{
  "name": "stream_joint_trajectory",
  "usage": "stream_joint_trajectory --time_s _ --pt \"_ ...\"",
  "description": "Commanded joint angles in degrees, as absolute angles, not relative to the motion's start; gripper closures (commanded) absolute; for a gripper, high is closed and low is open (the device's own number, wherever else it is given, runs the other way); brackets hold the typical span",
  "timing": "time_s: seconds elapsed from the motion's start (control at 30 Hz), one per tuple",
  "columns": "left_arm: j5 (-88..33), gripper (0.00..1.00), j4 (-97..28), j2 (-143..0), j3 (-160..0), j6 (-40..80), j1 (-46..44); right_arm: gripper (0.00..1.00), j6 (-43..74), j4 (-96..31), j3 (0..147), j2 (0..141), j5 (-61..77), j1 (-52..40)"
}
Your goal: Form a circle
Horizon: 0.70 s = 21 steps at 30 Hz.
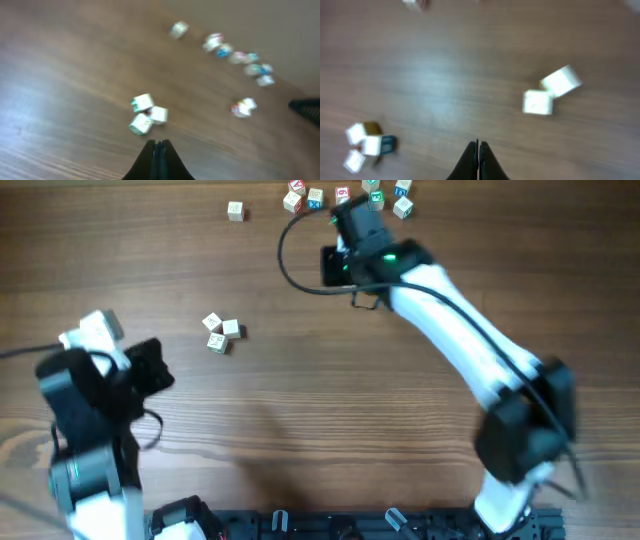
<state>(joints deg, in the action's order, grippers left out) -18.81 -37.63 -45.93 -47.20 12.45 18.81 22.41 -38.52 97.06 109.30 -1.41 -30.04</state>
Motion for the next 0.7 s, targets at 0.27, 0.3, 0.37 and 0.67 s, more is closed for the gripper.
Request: stream_joint_trajectory --time_s 0.27,0.3,0.37,0.67 --pt "-19.92 0.2 -43.99 -25.12 -47.13 9.39 14.13 0.55 21.41 -67.2 97.49 76.07 -19.46 -30.68" --pt "-19.92 0.0 -44.49 -25.17 -47.13 9.39 14.13 0.33 21.39 -69.63 97.49 74.11 -19.46 -30.68" --pt "-19.9 0.0 -45.19 -25.17 -47.13 9.39 14.13 0.0 20.86 -74.65 97.49 70.3 -19.68 -30.68" --pt "-19.92 0.0 -50.76 -25.17 -47.13 9.39 14.13 0.0 20.99 -81.91 97.49 64.27 -19.64 -30.68"
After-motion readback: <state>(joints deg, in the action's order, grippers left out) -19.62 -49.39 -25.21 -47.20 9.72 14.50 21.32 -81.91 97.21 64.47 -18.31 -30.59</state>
